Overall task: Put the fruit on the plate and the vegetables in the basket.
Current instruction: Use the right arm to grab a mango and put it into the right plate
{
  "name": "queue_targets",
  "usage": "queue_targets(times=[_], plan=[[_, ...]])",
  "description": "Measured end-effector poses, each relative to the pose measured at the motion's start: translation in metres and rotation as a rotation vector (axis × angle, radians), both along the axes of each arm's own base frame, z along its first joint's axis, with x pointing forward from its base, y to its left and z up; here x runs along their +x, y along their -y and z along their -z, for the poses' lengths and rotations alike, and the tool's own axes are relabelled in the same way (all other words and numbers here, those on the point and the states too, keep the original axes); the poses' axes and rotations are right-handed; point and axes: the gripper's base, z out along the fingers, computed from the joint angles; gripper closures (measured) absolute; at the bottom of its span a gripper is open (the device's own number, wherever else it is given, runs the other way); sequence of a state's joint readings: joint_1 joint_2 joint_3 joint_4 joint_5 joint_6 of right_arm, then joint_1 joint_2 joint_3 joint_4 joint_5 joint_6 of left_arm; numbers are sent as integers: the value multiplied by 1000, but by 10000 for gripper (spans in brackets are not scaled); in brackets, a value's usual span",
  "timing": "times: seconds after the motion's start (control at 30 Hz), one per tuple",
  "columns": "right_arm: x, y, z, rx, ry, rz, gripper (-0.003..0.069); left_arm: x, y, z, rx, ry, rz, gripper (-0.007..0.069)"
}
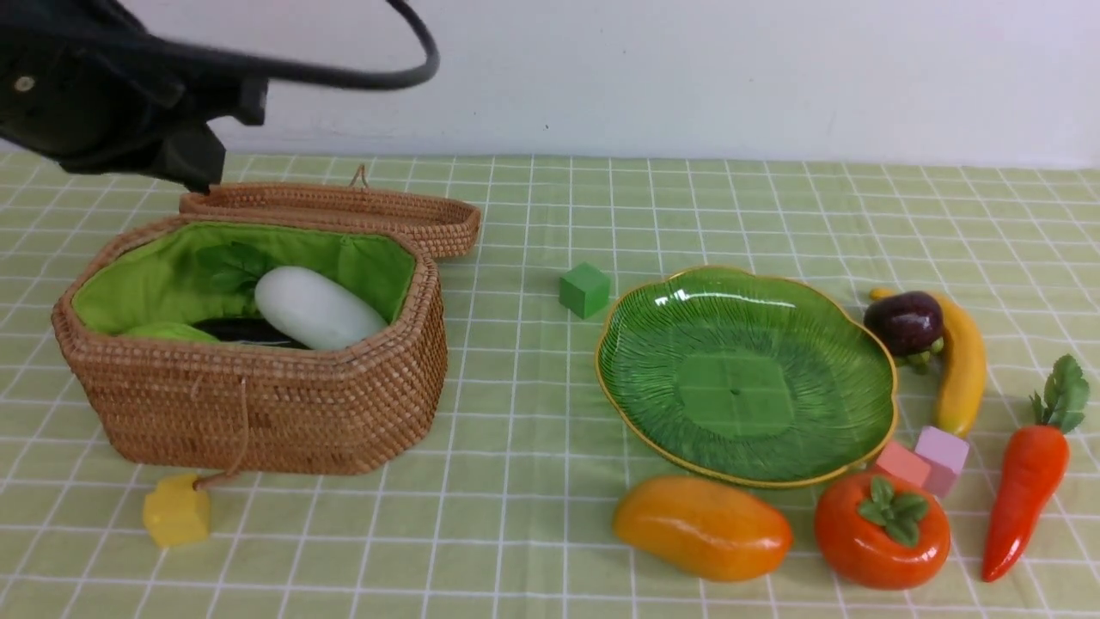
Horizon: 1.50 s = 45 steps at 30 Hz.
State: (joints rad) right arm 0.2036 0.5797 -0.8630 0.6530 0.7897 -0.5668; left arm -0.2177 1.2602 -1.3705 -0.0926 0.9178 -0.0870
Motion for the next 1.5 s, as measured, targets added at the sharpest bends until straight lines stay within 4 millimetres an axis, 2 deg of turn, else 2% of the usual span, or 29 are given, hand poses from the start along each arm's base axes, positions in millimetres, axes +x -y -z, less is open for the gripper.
queue_targets(times=[0.07,0.1,0.2,0.33,0.47,0.6,0.7,0.77,0.9,1.07,1.2,1.23,1.3,1.37,1.4,1.43,1.47,1.5], plan=[[0,0,0,2,0,0,519,-28,-2,7,-41,51,35,638],[0,0,0,3,1,0,519,-30,-2,8,-49,54,35,638],[4,-2,-2,-5,-19,-9,540,-77,-4,34,-105,122,124,638],[16,-6,-7,-26,-71,-37,571,-117,-3,61,-166,198,220,638],[29,-10,-10,-47,-128,-65,601,-146,-1,83,-180,256,338,638],[45,-16,-11,-64,-200,-98,628,-165,2,104,-200,271,425,638],[60,-21,-10,-74,-262,-125,649,-171,2,112,-196,298,463,638],[80,-27,-7,-70,-331,-149,657,-174,4,110,-193,349,496,638],[107,-44,2,-90,-406,-202,657,-175,6,106,-214,400,520,638],[128,-82,31,-263,-489,-330,652,-174,6,102,-209,448,532,638],[144,-97,63,-499,-538,-366,613,-174,6,102,-196,460,537,638],[144,-97,64,-502,-545,-370,605,-174,6,102,-196,460,537,638],[157,-101,86,-612,-588,-370,527,-174,6,102,-192,462,539,638],[166,-103,100,-646,-614,-367,438,-174,6,102,-192,462,539,638],[167,-104,101,-650,-618,-367,438,-174,6,102,-191,462,539,638],[172,-106,109,-661,-631,-365,385,-174,6,102,-191,462,539,638],[181,-109,120,-675,-640,-358,285,-174,6,102,-191,462,539,638],[184,-110,126,-680,-643,-354,239,-174,6,102,-191,462,539,638]])
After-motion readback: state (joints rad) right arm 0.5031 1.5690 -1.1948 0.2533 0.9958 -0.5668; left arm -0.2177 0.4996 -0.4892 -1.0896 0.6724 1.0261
